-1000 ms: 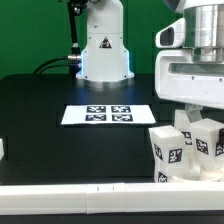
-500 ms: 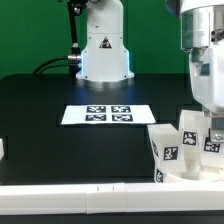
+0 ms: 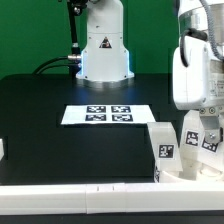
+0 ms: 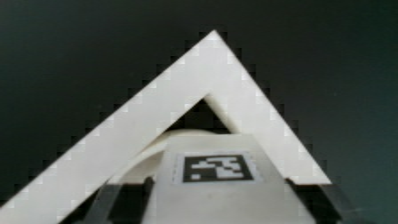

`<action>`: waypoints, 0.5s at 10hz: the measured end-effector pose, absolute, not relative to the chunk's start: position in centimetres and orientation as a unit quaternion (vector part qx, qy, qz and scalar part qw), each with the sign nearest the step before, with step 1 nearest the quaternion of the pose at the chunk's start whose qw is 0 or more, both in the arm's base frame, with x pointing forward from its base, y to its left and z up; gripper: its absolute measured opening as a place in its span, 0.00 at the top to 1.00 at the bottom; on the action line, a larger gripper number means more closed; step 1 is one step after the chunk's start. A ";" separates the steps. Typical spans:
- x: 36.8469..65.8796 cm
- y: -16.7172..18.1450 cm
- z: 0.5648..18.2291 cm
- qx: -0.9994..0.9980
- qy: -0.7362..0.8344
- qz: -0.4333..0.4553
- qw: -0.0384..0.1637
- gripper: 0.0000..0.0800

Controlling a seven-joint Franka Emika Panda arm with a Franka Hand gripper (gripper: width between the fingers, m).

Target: Assemble stool

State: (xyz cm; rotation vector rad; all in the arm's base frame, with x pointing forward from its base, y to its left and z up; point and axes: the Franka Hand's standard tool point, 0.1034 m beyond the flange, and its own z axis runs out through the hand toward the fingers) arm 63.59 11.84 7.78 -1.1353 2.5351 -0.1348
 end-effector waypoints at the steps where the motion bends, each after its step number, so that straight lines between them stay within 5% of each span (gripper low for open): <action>1: 63.5 12.0 7.8 -0.408 0.894 -0.048 0.179 0.57; 2: 63.5 12.0 7.7 -0.423 0.887 -0.051 0.178 0.57; 4: 63.4 12.0 7.7 -0.426 0.886 -0.052 0.177 0.25; 5: 63.5 12.0 7.8 -0.446 0.876 -0.056 0.177 0.25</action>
Offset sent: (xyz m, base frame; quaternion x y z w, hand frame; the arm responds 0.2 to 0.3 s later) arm 0.0000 0.0000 0.0000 0.0000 0.0000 0.0000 1.0000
